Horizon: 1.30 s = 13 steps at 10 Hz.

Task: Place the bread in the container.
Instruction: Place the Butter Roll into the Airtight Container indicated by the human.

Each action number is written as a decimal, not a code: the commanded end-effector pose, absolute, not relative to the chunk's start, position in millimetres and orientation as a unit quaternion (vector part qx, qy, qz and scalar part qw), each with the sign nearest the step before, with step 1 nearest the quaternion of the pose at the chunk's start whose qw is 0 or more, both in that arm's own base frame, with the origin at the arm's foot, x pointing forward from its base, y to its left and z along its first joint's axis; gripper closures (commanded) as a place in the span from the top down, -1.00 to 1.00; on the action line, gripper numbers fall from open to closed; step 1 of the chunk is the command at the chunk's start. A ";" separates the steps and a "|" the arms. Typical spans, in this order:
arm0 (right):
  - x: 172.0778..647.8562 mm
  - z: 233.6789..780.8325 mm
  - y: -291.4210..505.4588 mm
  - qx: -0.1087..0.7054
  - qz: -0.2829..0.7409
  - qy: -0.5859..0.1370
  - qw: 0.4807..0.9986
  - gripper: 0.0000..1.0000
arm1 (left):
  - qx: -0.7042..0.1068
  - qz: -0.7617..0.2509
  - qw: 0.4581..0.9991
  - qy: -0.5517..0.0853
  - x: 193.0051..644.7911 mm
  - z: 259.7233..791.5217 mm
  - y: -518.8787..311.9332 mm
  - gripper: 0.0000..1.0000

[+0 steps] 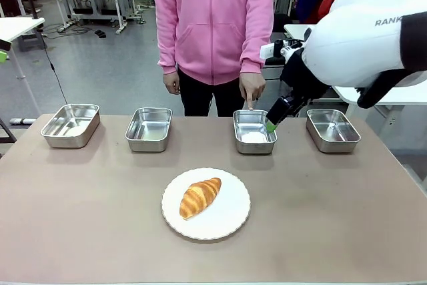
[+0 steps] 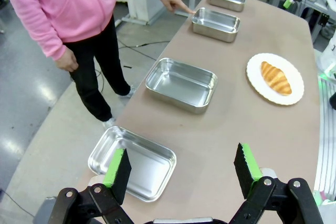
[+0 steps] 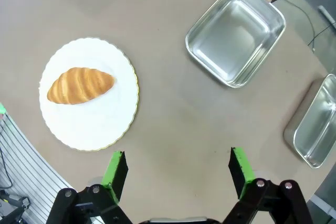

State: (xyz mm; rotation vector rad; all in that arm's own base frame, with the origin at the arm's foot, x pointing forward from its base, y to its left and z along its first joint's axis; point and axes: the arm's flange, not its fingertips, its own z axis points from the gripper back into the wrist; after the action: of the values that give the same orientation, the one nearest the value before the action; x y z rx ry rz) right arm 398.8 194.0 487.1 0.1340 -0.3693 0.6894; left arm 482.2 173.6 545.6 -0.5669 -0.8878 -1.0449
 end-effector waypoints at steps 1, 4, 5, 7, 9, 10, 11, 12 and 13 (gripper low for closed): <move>406.3 493.9 184.9 0.055 0.347 -0.192 0.916 1.00 | -0.257 -0.478 0.737 -0.404 480.9 547.9 173.2 1.00; 393.5 484.0 203.2 0.088 0.255 -0.189 0.944 1.00 | -0.257 -0.478 0.737 -0.404 480.9 547.9 173.2 1.00; 382.4 481.8 229.8 0.104 0.200 -0.195 0.954 1.00 | -0.257 -0.478 0.737 -0.404 480.9 547.9 173.2 1.00; 366.7 474.7 281.3 0.099 0.065 -0.165 0.979 1.00 | -0.257 -0.478 0.737 -0.404 480.9 547.9 173.2 1.00; 356.0 455.2 332.3 0.084 -0.029 -0.134 0.987 1.00 | -0.257 -0.478 0.737 -0.404 480.9 547.9 173.2 1.00; 352.6 439.8 358.8 0.070 -0.035 -0.090 0.993 1.00 | -0.257 -0.478 0.737 -0.404 480.9 547.9 173.2 1.00; 347.8 423.1 378.6 0.056 -0.038 -0.070 0.995 1.00 | -0.257 -0.478 0.737 -0.404 480.9 547.9 173.2 1.00; 346.1 411.0 391.5 0.051 -0.042 -0.065 0.996 1.00 | -0.257 -0.478 0.737 -0.404 480.9 547.9 173.2 1.00; 349.6 401.0 394.6 0.078 -0.048 -0.047 0.995 1.00 | -0.257 -0.478 0.737 -0.404 480.9 547.9 173.2 1.00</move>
State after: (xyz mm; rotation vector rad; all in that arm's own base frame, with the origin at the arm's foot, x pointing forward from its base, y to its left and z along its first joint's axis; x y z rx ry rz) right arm 331.8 382.4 399.7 0.1367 -0.1075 -0.0787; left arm 482.4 174.1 546.0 -0.5658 -0.8878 -1.0449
